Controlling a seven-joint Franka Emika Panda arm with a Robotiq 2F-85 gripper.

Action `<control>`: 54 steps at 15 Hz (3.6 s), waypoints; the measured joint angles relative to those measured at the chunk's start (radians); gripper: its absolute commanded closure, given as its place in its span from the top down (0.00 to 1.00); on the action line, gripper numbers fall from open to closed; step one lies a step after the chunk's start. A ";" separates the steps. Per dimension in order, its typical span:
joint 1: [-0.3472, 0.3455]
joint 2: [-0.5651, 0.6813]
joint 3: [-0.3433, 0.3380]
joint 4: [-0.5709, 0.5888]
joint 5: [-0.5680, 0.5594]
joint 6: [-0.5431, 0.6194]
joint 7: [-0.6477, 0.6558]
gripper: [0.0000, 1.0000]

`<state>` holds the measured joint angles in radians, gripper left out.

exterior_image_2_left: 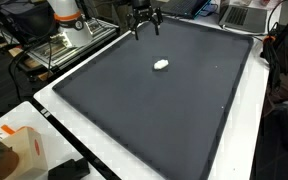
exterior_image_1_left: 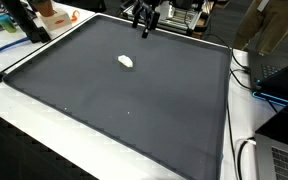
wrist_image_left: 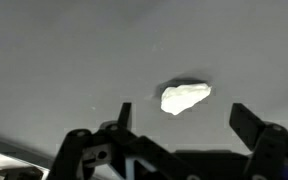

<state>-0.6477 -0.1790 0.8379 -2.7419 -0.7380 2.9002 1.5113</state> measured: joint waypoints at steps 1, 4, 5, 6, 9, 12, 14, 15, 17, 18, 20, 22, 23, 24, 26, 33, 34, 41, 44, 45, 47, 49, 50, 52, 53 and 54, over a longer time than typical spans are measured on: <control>-0.003 0.006 0.002 0.002 0.000 0.001 0.001 1.00; -0.007 0.013 0.003 0.008 0.000 -0.001 0.001 1.00; -0.011 0.008 0.010 0.011 -0.012 -0.013 0.011 1.00; -0.019 0.001 0.024 0.017 -0.037 -0.035 0.038 1.00; -0.052 -0.022 0.086 0.039 -0.139 -0.110 0.141 1.00; -0.092 -0.031 0.154 0.060 -0.257 -0.163 0.274 1.00; -0.127 -0.030 0.195 0.072 -0.344 -0.172 0.384 1.00; -0.146 -0.028 0.211 0.078 -0.387 -0.172 0.439 1.00; -0.183 -0.011 0.235 0.089 -0.466 -0.154 0.534 1.00; -0.197 0.005 0.237 0.093 -0.488 -0.137 0.556 1.00; -0.212 0.033 0.237 0.101 -0.499 -0.131 0.561 1.00; -0.216 0.047 0.237 0.105 -0.502 -0.131 0.561 1.00; -0.216 0.049 0.238 0.106 -0.502 -0.131 0.562 1.00; -0.215 0.050 0.238 0.106 -0.502 -0.131 0.562 1.00; -0.218 0.043 0.238 0.112 -0.534 -0.133 0.578 1.00; -0.237 0.045 0.262 0.126 -0.789 -0.186 0.719 1.00; -0.237 0.058 0.274 0.128 -0.814 -0.186 0.737 1.00; -0.245 0.206 0.289 0.132 -0.937 -0.301 0.788 1.00; -0.101 0.222 0.135 0.139 -0.937 -0.306 0.783 1.00; -0.077 0.220 0.117 0.141 -0.937 -0.306 0.783 1.00; -0.063 0.217 0.110 0.143 -0.937 -0.306 0.783 1.00; 0.058 0.217 -0.015 0.147 -0.937 -0.305 0.783 1.00; 0.131 0.218 -0.093 0.150 -0.937 -0.301 0.783 1.00; 0.260 0.219 -0.244 0.158 -0.937 -0.261 0.777 1.00; 0.318 0.219 -0.323 0.163 -0.937 -0.223 0.765 1.00; 0.328 0.219 -0.356 0.169 -0.937 -0.178 0.749 1.00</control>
<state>-0.3197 0.0401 0.4819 -2.5726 -1.6749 2.7223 2.2598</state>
